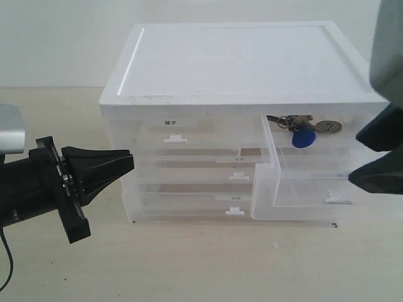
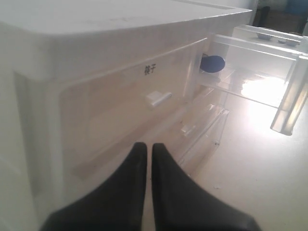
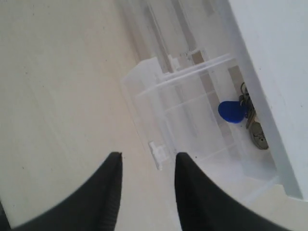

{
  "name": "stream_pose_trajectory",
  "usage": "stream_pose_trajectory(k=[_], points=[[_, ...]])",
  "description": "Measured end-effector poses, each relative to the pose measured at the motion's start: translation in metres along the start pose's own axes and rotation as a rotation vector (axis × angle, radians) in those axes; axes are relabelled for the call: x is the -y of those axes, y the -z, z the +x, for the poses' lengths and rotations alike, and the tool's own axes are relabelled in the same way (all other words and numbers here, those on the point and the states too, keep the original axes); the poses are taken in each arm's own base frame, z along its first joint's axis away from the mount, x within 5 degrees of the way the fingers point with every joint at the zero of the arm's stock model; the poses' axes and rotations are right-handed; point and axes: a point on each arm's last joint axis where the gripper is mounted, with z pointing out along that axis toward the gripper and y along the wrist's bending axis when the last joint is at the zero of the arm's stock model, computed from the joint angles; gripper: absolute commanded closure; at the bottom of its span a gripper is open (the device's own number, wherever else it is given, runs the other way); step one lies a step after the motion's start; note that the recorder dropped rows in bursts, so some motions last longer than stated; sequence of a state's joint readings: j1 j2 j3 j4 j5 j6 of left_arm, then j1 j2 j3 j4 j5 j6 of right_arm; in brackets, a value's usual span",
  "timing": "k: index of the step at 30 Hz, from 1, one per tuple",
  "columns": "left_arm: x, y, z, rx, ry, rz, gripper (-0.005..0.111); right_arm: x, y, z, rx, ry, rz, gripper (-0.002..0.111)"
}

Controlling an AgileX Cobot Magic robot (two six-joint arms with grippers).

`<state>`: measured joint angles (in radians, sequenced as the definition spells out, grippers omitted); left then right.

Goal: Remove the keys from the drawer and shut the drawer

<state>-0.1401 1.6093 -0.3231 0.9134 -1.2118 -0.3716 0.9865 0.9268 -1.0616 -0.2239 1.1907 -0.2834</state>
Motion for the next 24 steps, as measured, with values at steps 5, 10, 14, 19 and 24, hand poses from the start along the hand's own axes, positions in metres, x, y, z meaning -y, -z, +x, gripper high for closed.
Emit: stream_pose_trajectory(k=[5, 10, 14, 19, 24], points=[[0.001, 0.0, 0.0, -0.002, -0.002, 0.006, 0.102, 0.001, -0.015, -0.005, -0.082, 0.066, -0.002, 0.075], [0.001, 0.0, 0.0, -0.004, -0.004, 0.009, 0.102, 0.009, -0.048, -0.02, -0.164, 0.169, 0.062, 0.06], [0.001, 0.0, 0.0, -0.005, -0.005, 0.013, 0.102, 0.01, -0.066, -0.026, -0.217, 0.19, 0.069, 0.061], [0.001, 0.0, 0.0, -0.005, -0.005, 0.013, 0.102, 0.01, -0.078, -0.03, -0.235, 0.187, 0.075, 0.061], [0.001, 0.0, 0.0, -0.005, -0.005, 0.013, 0.102, 0.011, -0.081, -0.03, -0.225, 0.204, 0.097, 0.061]])
